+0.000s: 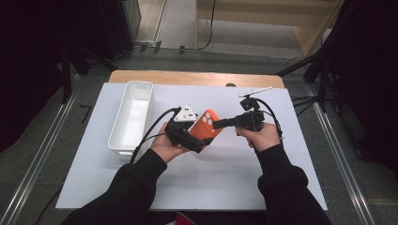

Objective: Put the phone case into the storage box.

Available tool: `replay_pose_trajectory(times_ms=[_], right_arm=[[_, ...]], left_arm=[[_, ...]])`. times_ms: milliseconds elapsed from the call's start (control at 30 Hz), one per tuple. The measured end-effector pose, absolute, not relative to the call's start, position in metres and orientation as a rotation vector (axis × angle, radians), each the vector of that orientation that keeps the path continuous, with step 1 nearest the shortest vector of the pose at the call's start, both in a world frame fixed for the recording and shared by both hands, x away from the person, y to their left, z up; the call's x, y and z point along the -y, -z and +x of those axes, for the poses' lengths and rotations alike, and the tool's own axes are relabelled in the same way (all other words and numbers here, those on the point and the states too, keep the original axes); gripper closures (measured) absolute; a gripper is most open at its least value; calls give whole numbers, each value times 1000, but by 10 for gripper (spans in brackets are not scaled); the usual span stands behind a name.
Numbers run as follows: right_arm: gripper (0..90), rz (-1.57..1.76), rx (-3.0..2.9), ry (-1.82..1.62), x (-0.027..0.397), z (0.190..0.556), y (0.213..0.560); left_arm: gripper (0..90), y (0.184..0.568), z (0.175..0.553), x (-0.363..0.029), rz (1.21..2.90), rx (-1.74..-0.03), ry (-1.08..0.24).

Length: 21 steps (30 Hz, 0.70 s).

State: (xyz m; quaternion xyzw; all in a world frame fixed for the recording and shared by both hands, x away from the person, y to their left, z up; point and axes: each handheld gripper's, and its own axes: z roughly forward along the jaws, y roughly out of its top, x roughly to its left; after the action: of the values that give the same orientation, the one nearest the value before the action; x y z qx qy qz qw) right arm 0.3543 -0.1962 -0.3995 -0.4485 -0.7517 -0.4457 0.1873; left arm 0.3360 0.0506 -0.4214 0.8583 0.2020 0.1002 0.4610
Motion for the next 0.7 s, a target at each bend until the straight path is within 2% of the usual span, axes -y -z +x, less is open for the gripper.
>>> replay_pose_trajectory(times_ms=[700], right_arm=[[768, -1254, 2101, 1276, 194, 352, 394]], left_arm=[[7, 442, 341, -42, 2103, -540, -268]])
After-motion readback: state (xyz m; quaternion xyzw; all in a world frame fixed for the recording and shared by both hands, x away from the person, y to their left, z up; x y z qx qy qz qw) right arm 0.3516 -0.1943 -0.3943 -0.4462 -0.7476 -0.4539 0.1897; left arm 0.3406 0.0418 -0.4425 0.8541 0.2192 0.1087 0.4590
